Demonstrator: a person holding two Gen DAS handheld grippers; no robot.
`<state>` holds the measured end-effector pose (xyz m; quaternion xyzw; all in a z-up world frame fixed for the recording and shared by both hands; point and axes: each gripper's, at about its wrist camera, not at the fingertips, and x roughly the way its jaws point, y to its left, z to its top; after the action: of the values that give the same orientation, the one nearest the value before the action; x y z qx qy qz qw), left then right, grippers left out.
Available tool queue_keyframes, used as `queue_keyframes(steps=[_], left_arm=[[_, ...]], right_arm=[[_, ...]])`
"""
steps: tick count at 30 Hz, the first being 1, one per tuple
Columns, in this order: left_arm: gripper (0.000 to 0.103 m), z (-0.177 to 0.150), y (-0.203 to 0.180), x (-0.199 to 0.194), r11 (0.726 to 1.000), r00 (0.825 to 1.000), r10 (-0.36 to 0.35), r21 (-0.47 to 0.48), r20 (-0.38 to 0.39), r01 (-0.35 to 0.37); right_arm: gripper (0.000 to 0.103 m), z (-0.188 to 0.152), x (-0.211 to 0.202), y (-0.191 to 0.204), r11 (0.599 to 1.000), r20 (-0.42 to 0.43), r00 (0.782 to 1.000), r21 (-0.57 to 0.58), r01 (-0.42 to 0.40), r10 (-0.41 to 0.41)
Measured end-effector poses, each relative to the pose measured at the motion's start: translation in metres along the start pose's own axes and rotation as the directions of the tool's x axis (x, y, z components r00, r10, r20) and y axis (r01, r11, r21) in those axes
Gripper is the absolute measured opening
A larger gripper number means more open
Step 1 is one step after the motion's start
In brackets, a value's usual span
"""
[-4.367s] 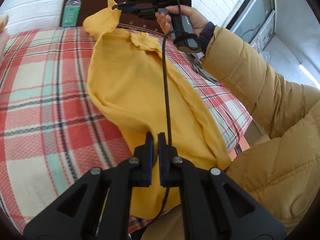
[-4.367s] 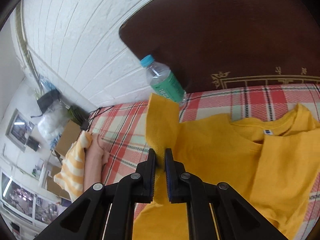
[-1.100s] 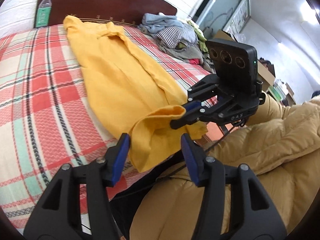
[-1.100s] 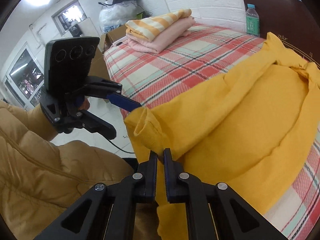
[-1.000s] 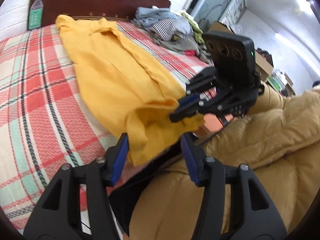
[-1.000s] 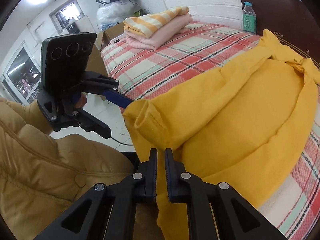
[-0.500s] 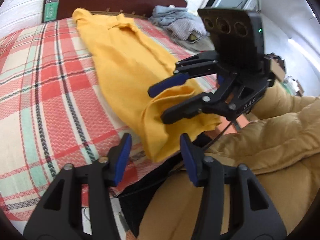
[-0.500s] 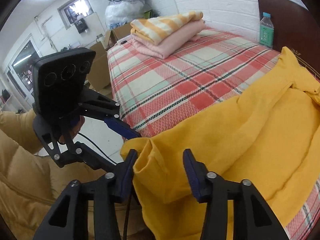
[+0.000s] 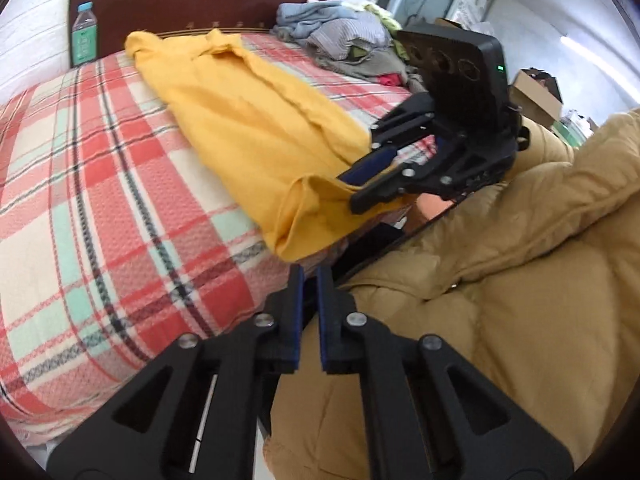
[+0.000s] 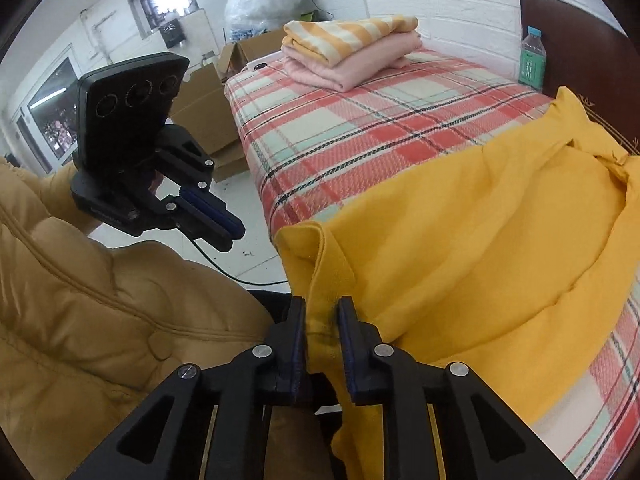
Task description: Fold clothes
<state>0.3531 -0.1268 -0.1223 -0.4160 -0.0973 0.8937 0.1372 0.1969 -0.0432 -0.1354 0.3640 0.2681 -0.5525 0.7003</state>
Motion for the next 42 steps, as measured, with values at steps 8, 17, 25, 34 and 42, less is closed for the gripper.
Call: queue_keyframes(steps=[8, 17, 25, 34, 42], left_arm=[[0.059, 0.018, 0.006, 0.013, 0.999, 0.998, 0.054, -0.007, 0.037, -0.054], [0.013, 0.032, 0.003, 0.045, 0.989, 0.99, 0.141, 0.051, -0.003, -0.141], [0.012, 0.011, -0.015, 0.022, 0.948, 0.955, 0.295, 0.133, -0.023, -0.289], [0.036, 0.002, 0.01, -0.015, 0.988, 0.989, 0.13, -0.099, 0.074, -0.122], [0.069, 0.028, 0.0, -0.004, 0.998, 0.988, 0.04, -0.049, 0.151, -0.033]], right_arm=[[0.024, 0.012, -0.016, 0.007, 0.999, 0.07, 0.997, -0.023, 0.036, -0.035], [0.031, 0.012, -0.009, -0.001, 0.998, 0.072, 0.996, 0.031, 0.056, -0.058], [0.031, 0.011, 0.008, 0.013, 0.999, 0.024, 1.0, -0.035, 0.019, -0.018], [0.031, 0.011, -0.001, 0.008, 0.999, 0.081, 0.996, 0.02, -0.041, 0.039], [0.031, 0.006, -0.009, 0.002, 0.993, 0.129, 0.989, 0.084, -0.089, 0.077]])
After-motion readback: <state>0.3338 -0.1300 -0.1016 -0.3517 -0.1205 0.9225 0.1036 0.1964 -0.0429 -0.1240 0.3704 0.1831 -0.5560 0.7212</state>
